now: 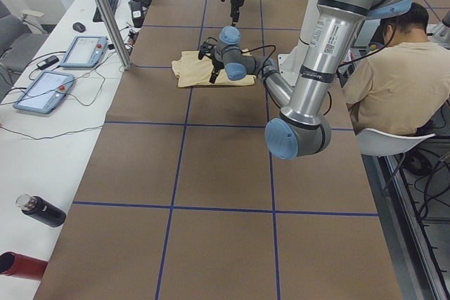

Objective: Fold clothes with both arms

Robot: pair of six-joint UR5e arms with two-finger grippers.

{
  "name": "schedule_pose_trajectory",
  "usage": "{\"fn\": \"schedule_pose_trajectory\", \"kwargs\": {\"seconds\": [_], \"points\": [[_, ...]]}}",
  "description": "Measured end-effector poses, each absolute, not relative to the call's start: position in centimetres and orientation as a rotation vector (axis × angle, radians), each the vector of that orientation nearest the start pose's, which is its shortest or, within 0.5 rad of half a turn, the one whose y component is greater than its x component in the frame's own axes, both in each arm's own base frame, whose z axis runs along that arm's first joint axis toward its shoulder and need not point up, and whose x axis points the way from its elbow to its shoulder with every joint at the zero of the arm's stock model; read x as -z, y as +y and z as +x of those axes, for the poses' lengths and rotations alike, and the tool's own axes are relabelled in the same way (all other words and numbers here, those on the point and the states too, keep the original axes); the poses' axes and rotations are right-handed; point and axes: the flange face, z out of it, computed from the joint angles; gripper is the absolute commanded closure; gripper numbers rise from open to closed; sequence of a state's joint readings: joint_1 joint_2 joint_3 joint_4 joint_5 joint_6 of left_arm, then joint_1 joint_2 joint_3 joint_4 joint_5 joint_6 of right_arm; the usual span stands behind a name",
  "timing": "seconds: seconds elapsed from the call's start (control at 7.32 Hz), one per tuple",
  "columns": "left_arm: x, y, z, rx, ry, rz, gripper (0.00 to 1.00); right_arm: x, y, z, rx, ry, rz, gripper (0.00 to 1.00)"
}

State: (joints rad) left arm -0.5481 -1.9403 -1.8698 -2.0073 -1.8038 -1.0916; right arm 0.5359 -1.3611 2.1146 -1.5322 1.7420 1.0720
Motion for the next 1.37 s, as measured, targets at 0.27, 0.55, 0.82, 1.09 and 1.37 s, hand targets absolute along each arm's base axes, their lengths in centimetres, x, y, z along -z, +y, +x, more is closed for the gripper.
{"fn": "schedule_pose_trajectory", "kwargs": {"seconds": [0.27, 0.55, 0.82, 1.09, 1.37], "points": [[-26.6, -34.1, 49.4, 0.010, 1.076, 0.274, 0.00, -33.2, -35.6, -37.0, 0.048, -0.799, 0.265, 0.00], [-26.8, -29.7, 52.8, 0.029, 1.081, 0.202, 0.09, -33.6, -35.5, -36.8, 0.051, -0.804, 0.267, 0.00], [-27.4, -28.5, 54.2, 0.032, 1.068, 0.185, 0.27, -33.7, -35.5, -36.9, 0.051, -0.803, 0.267, 0.00], [-27.9, -28.1, 55.0, 0.025, 1.058, 0.178, 0.29, -33.7, -35.5, -37.0, 0.051, -0.803, 0.270, 0.00], [-28.1, -28.0, 55.3, 0.021, 1.053, 0.177, 0.29, -33.6, -35.5, -37.0, 0.049, -0.803, 0.274, 0.00]]}}
